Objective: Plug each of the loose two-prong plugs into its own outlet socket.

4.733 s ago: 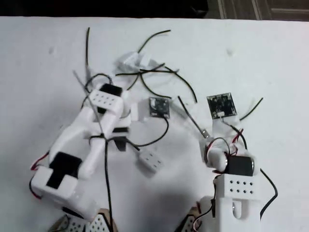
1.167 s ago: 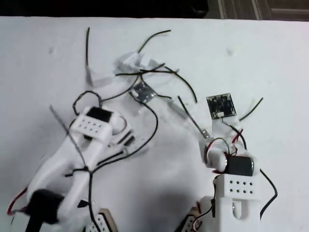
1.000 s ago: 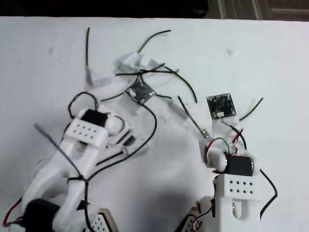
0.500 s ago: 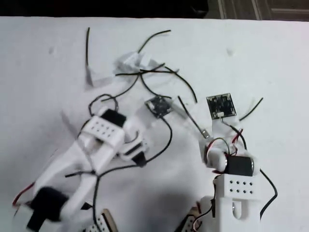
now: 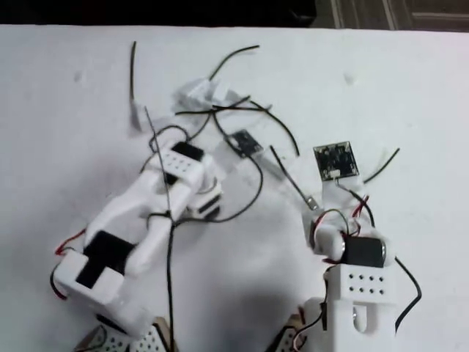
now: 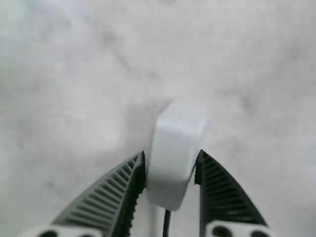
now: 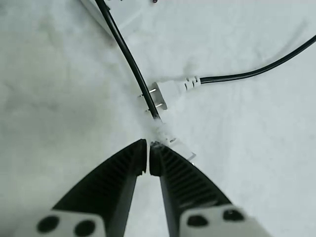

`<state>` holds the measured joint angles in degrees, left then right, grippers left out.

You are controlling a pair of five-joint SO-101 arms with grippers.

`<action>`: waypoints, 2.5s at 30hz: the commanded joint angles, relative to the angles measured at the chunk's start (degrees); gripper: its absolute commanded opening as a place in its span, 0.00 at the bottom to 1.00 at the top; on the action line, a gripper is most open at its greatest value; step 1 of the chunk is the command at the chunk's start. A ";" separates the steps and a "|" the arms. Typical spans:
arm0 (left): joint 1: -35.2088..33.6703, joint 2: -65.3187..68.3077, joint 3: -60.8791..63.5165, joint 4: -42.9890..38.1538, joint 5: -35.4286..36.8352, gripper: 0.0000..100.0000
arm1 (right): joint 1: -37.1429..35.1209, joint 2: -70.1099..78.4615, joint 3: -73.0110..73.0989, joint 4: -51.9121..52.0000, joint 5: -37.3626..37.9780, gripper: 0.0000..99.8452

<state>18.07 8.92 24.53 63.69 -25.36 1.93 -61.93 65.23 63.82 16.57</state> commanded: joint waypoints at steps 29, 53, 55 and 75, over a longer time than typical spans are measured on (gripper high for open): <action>-4.00 -6.90 0.53 -2.11 -0.79 0.19 | 0.40 0.31 -0.18 -0.84 -0.53 0.02; -7.78 -30.64 14.15 -1.14 -4.66 0.32 | 0.40 0.48 -0.18 -0.48 -0.53 0.02; -7.69 -26.86 13.36 -1.23 -4.84 0.32 | 0.40 0.48 -0.18 -0.48 -0.53 0.02; -3.38 -0.22 -2.90 2.64 -0.09 0.26 | 0.31 0.22 0.97 -1.63 -0.53 0.02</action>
<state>12.70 9.01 24.53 63.78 -30.37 1.93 -61.93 66.73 63.65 16.57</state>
